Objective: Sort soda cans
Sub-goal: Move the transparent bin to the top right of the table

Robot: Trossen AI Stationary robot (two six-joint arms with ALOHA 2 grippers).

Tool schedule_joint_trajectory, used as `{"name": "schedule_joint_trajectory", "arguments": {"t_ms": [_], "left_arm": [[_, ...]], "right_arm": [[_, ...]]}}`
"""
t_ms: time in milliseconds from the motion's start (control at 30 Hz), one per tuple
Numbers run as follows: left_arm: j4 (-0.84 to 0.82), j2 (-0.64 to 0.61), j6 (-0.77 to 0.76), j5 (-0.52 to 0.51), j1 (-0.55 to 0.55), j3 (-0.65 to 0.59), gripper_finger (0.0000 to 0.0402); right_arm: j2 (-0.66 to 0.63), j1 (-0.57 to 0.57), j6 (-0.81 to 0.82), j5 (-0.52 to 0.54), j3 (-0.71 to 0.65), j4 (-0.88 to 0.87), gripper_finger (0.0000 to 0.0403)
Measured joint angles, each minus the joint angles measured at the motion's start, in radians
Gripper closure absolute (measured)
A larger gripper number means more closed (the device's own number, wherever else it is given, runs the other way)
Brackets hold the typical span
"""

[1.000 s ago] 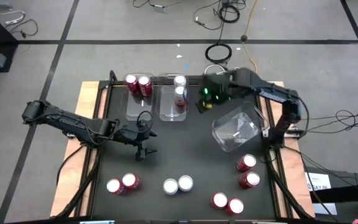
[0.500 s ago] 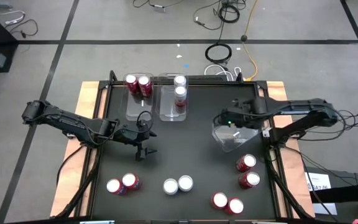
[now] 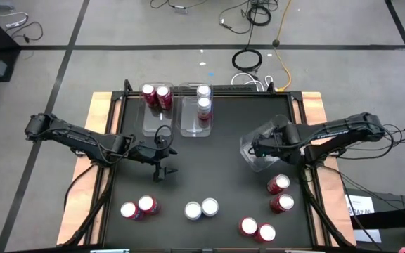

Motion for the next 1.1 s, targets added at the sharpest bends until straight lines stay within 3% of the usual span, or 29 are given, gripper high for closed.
{"name": "schedule_joint_trajectory", "arguments": {"t_ms": [267,567,833,967,1100], "left_arm": [[0.0,0.0,0.008,-0.002,0.0,0.0,0.0034],[-0.009,0.0,0.009,-0.004,0.03,0.0,0.0034],[-0.066,0.0,0.008,-0.004,0.054,0.0,0.0034],[-0.067,0.0,0.006,-0.004,0.054,0.0,0.0034],[-0.068,0.0,0.006,-0.005,0.054,0.0,0.0034]], "right_arm": [[0.0,0.11,0.202,-0.071,0.0,-0.05,0.0049],[0.009,0.085,0.213,-0.099,-0.029,-0.049,0.0049],[0.01,0.07,0.211,-0.121,-0.174,0.14,0.005],[0.01,0.061,0.197,-0.12,-0.241,0.215,0.0077],[0.01,0.058,0.163,-0.119,-0.286,0.282,0.0141]]}}
